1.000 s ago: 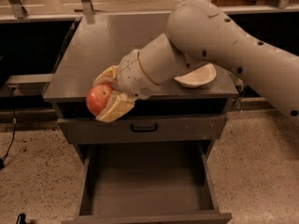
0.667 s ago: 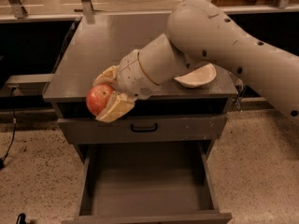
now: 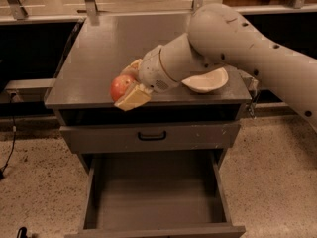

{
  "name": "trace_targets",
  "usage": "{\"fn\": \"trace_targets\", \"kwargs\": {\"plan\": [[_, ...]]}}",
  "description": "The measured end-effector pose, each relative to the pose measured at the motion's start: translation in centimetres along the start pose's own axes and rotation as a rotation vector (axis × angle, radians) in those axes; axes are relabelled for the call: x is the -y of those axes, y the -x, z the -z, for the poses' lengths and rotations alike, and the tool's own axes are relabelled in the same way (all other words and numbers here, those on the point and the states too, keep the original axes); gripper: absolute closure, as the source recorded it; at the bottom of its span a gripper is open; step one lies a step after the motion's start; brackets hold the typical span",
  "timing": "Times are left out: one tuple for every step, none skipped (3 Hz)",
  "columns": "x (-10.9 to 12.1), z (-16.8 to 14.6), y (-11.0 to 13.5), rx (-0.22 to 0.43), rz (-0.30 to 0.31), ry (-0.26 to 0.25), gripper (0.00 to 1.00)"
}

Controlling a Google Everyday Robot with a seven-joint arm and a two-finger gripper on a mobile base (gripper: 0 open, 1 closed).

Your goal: Pick apple from middle drawer and place on counter

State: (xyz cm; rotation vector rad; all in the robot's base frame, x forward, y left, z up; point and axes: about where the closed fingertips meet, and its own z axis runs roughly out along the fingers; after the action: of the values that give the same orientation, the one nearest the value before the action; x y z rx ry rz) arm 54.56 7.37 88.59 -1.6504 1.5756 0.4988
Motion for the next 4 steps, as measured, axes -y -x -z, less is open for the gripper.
{"fn": "trace_targets", "kwargs": {"plan": [[5.0,-2.0,-1.9,-0.067,-0.094,-0.02,1.0],[9.1,-5.1,-3.4,-0.118,-0.127,0.036,1.0],[12.6,-6.9,-4.2,-0.13,-0.136,0.06,1.0],[14.5,-8.0,-3.9,-0.139,-0.105,0.054,0.82]]}}
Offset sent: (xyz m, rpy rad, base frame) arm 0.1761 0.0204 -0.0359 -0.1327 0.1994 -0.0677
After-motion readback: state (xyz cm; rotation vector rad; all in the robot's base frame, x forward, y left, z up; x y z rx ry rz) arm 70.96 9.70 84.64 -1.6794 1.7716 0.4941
